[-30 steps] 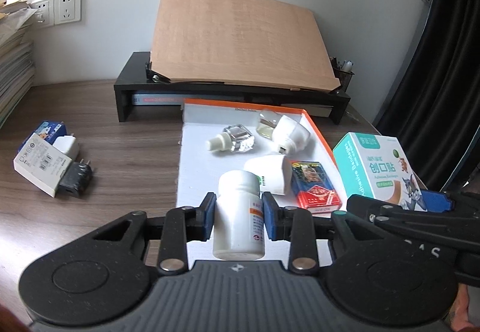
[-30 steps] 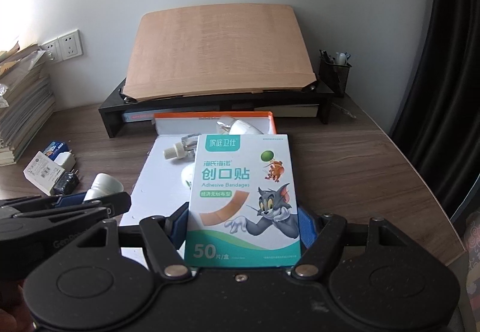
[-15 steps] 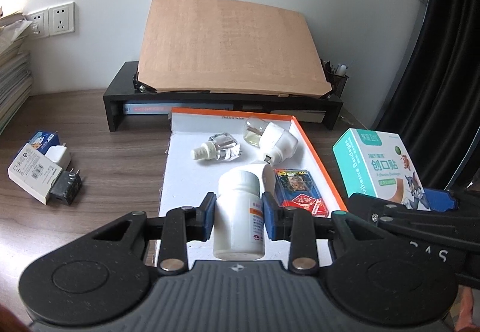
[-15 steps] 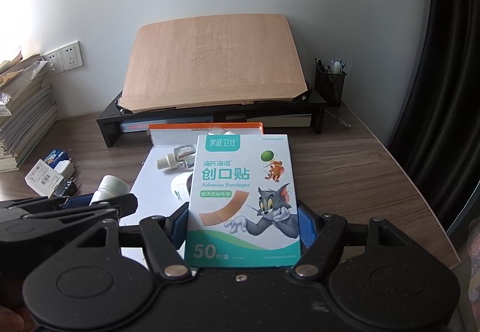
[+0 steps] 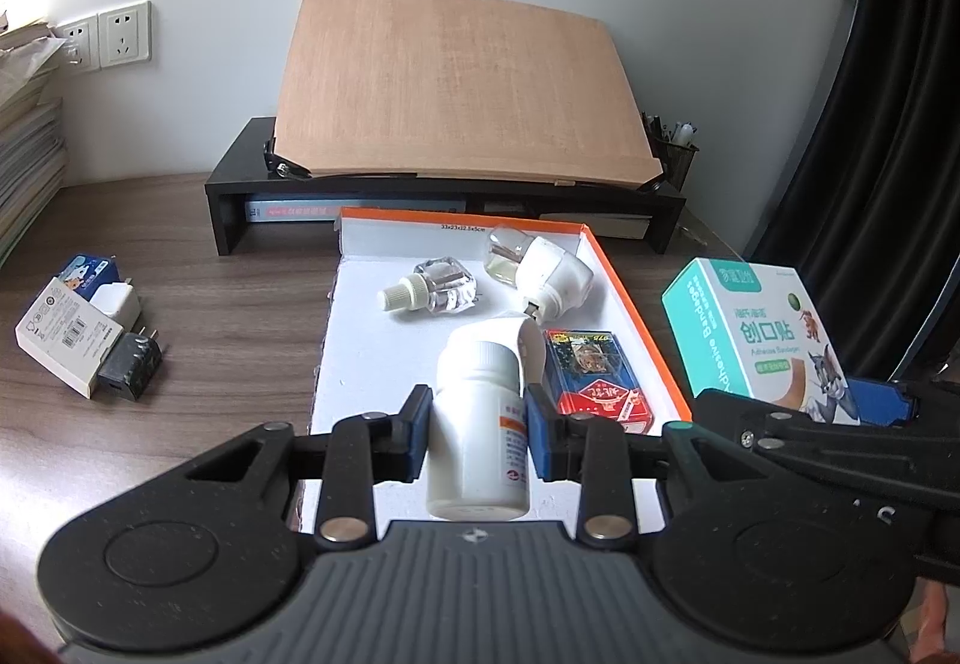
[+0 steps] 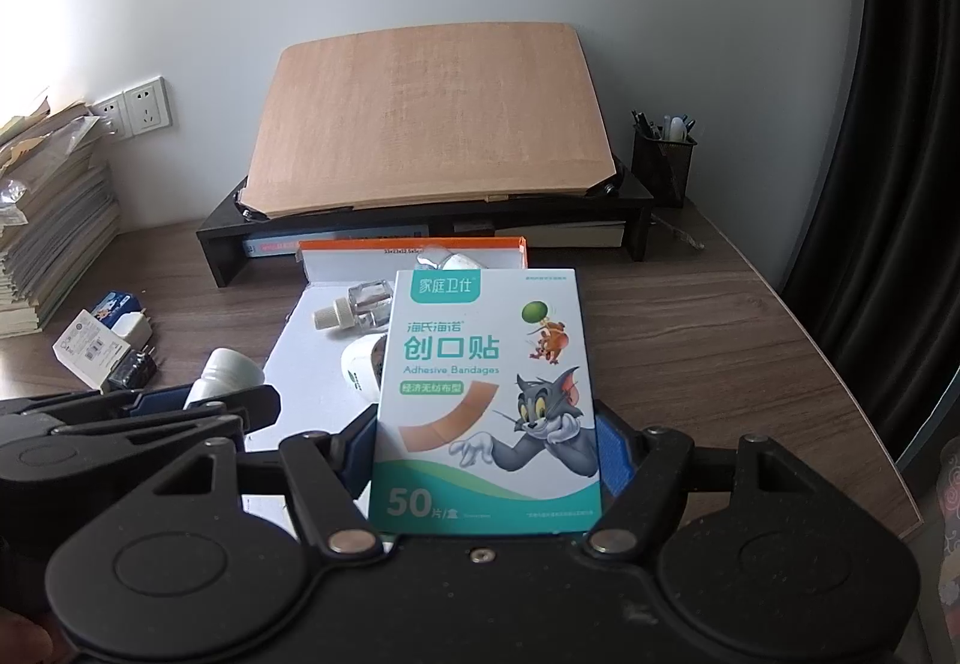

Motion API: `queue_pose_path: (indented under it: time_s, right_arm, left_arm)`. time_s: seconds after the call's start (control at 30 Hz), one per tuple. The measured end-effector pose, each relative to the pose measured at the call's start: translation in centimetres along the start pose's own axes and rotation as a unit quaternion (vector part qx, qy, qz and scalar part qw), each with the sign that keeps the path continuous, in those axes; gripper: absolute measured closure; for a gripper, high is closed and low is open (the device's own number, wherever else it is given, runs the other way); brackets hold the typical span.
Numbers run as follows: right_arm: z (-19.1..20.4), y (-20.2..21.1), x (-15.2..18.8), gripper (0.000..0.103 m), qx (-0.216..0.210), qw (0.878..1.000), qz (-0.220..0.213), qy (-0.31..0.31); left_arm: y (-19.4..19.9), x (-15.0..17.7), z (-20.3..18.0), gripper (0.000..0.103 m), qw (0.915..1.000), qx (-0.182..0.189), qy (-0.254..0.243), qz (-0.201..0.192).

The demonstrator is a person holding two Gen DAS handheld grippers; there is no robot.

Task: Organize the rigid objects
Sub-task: 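Carry the pill bottle and bandage box over the white box with both grippers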

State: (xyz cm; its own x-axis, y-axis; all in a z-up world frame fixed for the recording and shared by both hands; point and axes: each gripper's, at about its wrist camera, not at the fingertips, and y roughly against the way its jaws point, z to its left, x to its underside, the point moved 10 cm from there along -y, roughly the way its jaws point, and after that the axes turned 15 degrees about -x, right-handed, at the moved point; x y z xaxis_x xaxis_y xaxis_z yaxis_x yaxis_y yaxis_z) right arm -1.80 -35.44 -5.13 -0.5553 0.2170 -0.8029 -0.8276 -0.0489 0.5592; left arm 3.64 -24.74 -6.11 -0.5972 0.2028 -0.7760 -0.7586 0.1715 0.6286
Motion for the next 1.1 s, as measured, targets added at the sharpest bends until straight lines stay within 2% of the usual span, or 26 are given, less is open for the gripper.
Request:
queue_pose_path:
  time_s: [1.1]
  right_arm:
    - [0.0,-1.0,0.4,0.019,-0.007,1.0,0.016,0.001]
  left_arm:
    - [-1.1,0.6,0.6,0.07,0.9998,-0.005,0.001,0.018]
